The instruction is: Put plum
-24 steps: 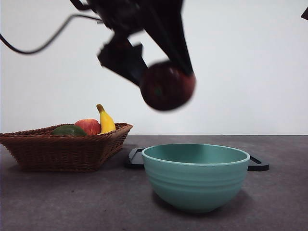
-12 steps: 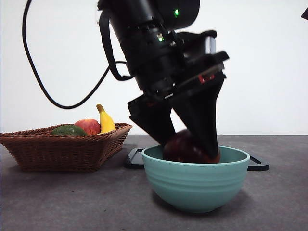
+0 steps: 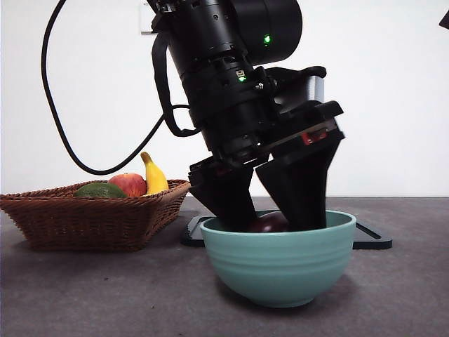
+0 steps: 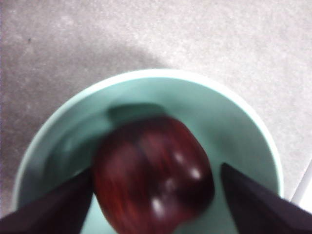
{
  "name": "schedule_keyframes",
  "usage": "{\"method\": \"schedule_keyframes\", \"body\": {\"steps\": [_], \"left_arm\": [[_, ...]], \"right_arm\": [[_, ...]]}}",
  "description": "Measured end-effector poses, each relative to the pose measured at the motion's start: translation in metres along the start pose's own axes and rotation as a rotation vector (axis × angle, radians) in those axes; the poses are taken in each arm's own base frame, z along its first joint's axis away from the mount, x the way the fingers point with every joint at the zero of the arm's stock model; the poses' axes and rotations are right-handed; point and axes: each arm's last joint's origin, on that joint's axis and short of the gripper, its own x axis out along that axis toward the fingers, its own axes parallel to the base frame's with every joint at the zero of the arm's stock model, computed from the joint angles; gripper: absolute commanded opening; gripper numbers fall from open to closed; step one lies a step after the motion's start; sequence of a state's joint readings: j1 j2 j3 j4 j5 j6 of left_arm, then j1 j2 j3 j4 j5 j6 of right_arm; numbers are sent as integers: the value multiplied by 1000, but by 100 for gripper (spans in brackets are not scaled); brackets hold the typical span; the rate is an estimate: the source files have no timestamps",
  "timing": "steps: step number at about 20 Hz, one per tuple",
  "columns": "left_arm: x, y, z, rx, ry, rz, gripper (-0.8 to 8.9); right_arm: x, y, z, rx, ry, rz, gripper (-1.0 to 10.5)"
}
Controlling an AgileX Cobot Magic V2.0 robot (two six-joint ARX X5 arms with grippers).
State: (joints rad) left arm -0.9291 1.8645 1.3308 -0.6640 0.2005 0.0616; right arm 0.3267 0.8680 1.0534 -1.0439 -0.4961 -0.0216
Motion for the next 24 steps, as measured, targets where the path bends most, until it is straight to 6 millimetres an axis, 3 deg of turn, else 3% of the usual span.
{"method": "schedule_keyframes", "body": {"steps": [3, 8, 10, 13, 19, 22, 24], "left_arm": [[-7, -2, 4, -1, 16, -2, 444], [-37, -7, 23, 9, -34, 2, 441], [-58, -7, 26, 11, -95, 9, 437], [-111, 3, 24, -11, -254, 46, 437], [-215, 40, -13, -150, -513, 176, 437], [-254, 49, -41, -212, -597, 219, 437], [-266, 50, -69, -257, -619, 251, 437]], "right_arm": [[0, 0, 0, 0, 0, 0, 410], [0, 0, 0, 0, 0, 0, 410], [0, 0, 0, 0, 0, 0, 410], [0, 0, 0, 0, 0, 0, 410], [0, 0, 0, 0, 0, 0, 410], [0, 0, 0, 0, 0, 0, 410], [0, 0, 0, 0, 0, 0, 410]]}}
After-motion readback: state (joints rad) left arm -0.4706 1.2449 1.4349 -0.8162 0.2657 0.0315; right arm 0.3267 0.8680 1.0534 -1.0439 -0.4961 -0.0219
